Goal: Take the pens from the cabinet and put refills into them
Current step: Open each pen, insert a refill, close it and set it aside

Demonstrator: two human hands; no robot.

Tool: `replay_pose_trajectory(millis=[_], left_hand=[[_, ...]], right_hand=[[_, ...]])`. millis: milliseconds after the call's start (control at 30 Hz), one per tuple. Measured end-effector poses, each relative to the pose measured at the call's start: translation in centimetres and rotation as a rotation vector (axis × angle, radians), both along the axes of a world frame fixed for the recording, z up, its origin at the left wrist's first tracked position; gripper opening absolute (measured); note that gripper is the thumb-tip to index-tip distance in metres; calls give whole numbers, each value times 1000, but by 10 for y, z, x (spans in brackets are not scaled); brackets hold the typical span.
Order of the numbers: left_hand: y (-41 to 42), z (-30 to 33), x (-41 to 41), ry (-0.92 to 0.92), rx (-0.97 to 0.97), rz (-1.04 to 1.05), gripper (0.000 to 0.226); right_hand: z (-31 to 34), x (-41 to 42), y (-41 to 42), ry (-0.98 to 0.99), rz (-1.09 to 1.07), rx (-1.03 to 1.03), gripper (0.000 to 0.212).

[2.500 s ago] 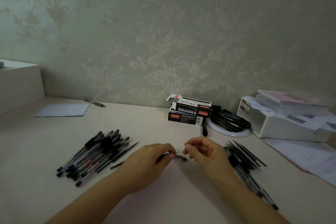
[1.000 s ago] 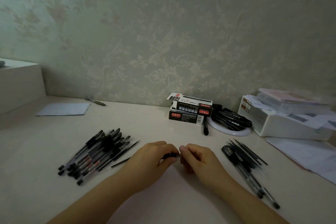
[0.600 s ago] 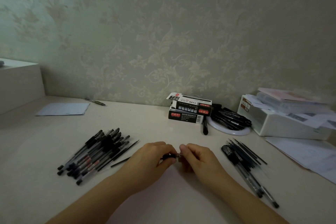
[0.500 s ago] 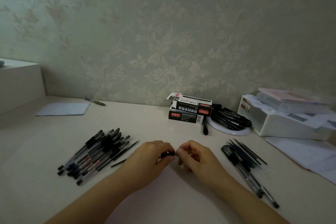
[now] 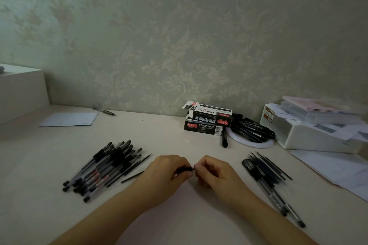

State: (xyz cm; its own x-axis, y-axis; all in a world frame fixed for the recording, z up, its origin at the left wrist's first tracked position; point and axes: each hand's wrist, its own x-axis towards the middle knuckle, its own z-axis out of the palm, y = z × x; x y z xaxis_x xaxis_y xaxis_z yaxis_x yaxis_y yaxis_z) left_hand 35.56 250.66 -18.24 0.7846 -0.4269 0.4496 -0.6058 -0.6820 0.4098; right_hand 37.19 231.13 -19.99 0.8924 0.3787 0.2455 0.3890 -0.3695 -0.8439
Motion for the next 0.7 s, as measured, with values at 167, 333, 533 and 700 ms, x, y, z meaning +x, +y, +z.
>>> replay_pose_trajectory(millis=[167, 333, 533, 700], left_hand=[[0, 1, 0, -7, -21, 3, 9], [1, -1, 0, -31, -21, 43, 14], [1, 1, 0, -63, -25, 33, 16], [1, 0, 0, -71, -46, 70, 15]], right_hand=[[-1, 0, 1, 13, -13, 9, 42], [0, -1, 2, -3, 5, 41, 18], [2, -1, -1, 27, 25, 25, 23], [2, -1, 1, 38, -9, 32, 24]])
